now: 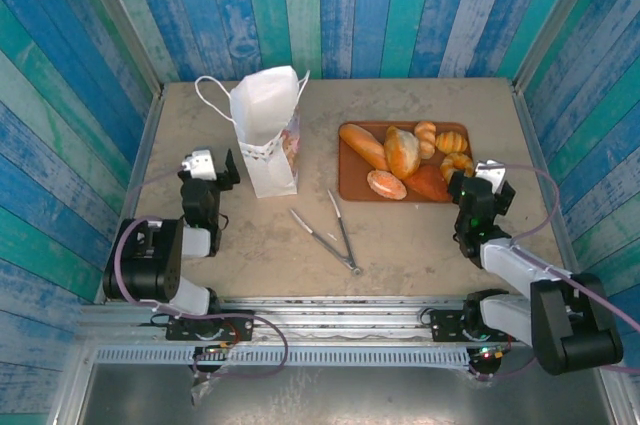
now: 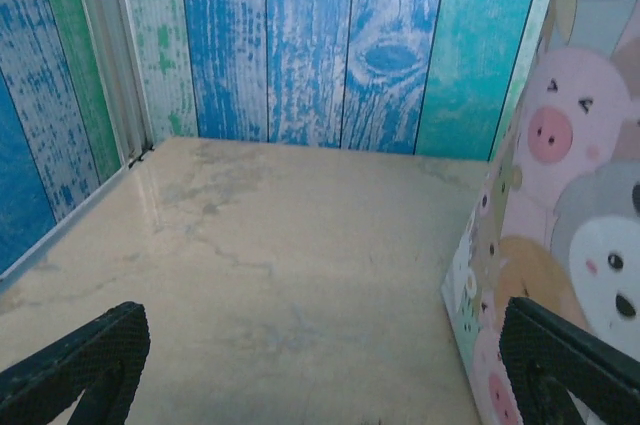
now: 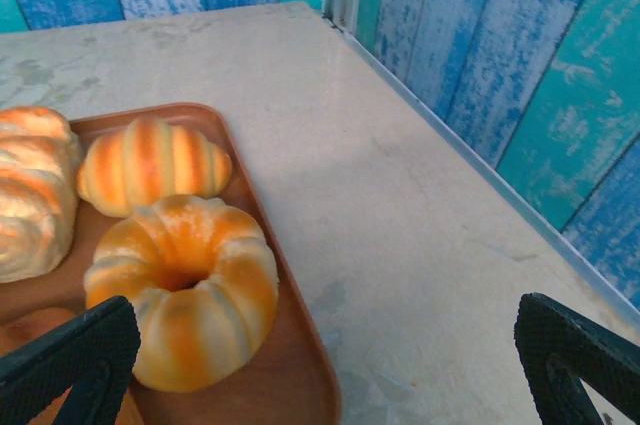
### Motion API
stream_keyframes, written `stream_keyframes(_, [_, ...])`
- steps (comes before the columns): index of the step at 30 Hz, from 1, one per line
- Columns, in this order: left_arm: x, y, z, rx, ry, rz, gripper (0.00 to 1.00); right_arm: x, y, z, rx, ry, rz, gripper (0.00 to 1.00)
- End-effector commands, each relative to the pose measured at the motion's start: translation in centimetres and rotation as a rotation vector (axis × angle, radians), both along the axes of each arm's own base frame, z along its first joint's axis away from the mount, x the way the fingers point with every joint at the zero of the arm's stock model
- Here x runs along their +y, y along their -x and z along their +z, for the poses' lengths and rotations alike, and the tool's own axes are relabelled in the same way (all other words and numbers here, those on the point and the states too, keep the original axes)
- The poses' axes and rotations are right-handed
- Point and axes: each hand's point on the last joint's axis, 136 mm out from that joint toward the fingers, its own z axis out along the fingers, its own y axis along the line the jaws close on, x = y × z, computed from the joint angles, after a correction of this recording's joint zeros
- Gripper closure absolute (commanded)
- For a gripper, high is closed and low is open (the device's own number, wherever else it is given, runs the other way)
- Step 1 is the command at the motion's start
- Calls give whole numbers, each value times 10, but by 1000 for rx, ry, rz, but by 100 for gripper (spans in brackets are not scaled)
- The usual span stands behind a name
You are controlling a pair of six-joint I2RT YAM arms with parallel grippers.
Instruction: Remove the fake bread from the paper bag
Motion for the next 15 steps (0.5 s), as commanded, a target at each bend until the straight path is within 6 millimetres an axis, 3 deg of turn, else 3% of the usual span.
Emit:
stream_keyframes(1, [3, 1, -26, 103, -8, 13, 6, 7, -13, 13, -76, 6, 56, 0])
stream_keyframes(5, [3, 1, -25, 95, -10, 14, 6, 14, -30, 14, -84, 30, 109, 0])
stream_keyframes(9, [3, 1, -26, 100, -10, 13, 6, 13, -43, 2, -76, 30, 123, 0])
stream_keyframes(15, [3, 1, -25, 97, -10, 13, 6, 29, -52, -8, -58, -9, 291, 0])
